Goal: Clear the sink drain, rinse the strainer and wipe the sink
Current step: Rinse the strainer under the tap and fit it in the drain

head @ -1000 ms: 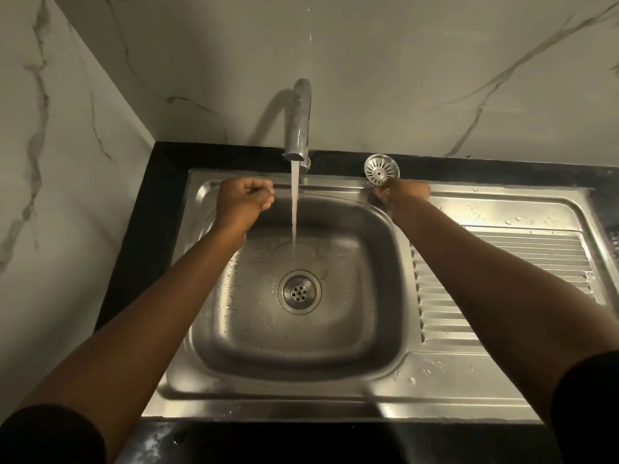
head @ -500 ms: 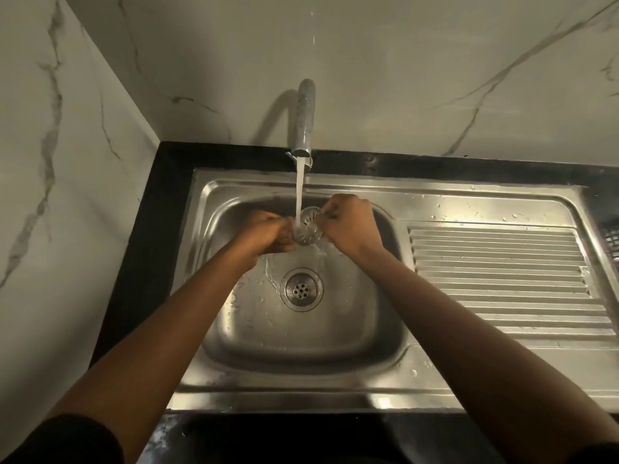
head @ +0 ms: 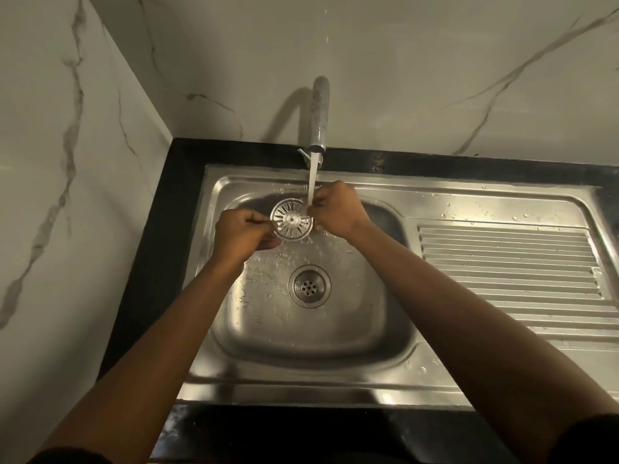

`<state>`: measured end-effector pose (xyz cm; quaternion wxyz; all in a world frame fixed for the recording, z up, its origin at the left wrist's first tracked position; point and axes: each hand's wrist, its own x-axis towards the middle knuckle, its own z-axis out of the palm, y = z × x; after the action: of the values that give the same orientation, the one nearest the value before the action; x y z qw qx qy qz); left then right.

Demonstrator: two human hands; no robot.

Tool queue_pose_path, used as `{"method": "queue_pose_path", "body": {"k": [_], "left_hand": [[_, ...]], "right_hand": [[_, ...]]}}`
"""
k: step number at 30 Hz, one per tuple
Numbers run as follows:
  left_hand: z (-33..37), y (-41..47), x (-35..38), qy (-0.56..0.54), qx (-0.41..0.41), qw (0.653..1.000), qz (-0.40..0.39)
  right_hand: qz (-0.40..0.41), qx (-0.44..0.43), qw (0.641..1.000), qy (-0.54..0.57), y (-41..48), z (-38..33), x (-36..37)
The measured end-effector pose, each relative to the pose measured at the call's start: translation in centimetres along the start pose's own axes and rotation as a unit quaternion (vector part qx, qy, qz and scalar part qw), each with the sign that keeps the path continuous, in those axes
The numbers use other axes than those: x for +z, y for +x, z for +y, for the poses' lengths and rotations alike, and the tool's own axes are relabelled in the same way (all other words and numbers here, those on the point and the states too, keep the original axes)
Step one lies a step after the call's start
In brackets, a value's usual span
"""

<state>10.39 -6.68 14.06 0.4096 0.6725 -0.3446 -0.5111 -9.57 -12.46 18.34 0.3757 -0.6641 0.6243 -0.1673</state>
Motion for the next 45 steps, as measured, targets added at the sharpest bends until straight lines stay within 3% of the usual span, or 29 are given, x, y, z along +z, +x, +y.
{"method": "queue_pose_path", "body": {"k": [7, 14, 21, 26, 33, 38, 45], "left_hand": [[0.9, -0.6, 0.1, 0.118, 0.112, 0.986, 0.025], [1.4, -0.9, 2.2, 0.100, 0.088, 0.991, -0.022], [2.6, -1.4, 4.8, 0.044, 0.043, 0.995, -0.075], [3.6, -1.5, 3.2, 0.067, 0.106, 0.992, -0.032], [4.1, -3.0, -0.7, 0.179, 0.209, 0.961, 0.007], [3.9, -3.3, -1.2, 0.183, 0.224, 0.957, 0.017], [4.0, -2.2, 0.5, 0.146, 0.208, 0.966, -0.035]], "right_hand": [[0.009, 0.034, 0.997, 0.062, -0.7, 0.7, -0.3], [-0.010, 0.007, 0.999, -0.047, -2.3, 0.4, -3.3], [0.032, -0.048, 0.984, -0.166, -2.3, -1.6, -6.2], [0.056, -0.031, 0.989, -0.134, -2.3, -1.1, -5.4], [0.052, 0.000, 0.998, 0.036, -2.6, -1.5, -1.9], [0.065, -0.034, 0.997, 0.021, -2.7, -2.1, -2.4], [0.078, -0.041, 0.995, -0.040, -5.4, -0.1, -4.9]]}}
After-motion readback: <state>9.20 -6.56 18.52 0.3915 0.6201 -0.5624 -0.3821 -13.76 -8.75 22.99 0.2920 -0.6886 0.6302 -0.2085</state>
